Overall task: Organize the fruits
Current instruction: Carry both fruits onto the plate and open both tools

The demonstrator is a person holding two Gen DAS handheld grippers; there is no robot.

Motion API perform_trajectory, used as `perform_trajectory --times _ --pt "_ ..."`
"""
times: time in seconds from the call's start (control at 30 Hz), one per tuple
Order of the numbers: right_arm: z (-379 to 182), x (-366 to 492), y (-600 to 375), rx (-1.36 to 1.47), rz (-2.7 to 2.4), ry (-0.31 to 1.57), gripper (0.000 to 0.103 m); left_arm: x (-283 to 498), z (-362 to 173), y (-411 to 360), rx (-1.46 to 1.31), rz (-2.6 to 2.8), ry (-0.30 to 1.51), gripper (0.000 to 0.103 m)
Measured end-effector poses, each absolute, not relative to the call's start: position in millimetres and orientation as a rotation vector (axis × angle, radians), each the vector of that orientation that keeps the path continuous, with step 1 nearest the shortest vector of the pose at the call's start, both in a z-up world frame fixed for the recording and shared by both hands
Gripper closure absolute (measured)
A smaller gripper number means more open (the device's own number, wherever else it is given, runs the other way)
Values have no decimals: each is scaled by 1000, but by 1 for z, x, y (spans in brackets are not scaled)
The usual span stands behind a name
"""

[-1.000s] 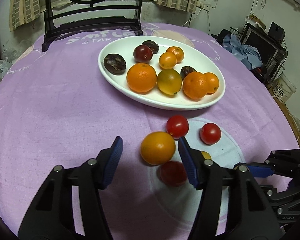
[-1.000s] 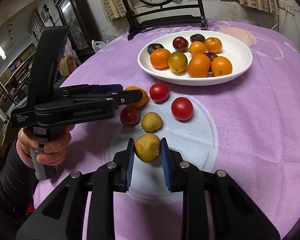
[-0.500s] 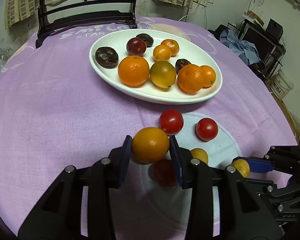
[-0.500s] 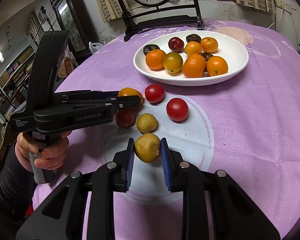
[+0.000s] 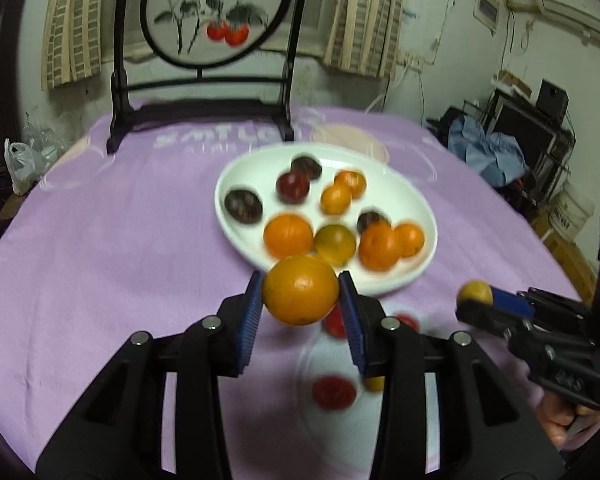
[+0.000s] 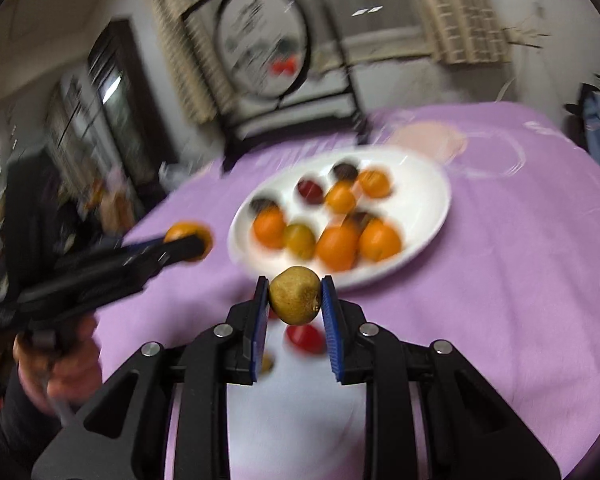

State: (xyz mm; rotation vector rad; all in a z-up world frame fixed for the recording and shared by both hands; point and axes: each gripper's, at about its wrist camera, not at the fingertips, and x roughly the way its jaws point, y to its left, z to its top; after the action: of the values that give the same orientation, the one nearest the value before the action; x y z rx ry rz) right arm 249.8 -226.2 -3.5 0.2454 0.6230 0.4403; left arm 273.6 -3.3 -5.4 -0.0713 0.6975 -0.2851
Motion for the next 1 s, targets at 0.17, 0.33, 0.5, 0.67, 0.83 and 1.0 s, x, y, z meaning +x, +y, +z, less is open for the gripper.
perform_trajectory --times 0.17,0.33,0.5,0.67,0.83,1.0 --pt "-6 299 -225 253 373 602 77 312 11 -26 -12 -176 634 65" --pt "-14 338 -222 263 372 639 77 359 0 -31 -59 -149 716 65" --pt "-23 354 -215 232 384 672 71 382 -11 -35 -29 -112 746 65" --pt "-12 343 -222 235 377 629 45 380 -12 -38 33 -73 734 22" --pt "-3 324 -225 242 402 629 45 354 11 -36 66 -30 643 8" --pt "-5 290 -216 213 456 689 45 329 9 -25 64 2 653 4"
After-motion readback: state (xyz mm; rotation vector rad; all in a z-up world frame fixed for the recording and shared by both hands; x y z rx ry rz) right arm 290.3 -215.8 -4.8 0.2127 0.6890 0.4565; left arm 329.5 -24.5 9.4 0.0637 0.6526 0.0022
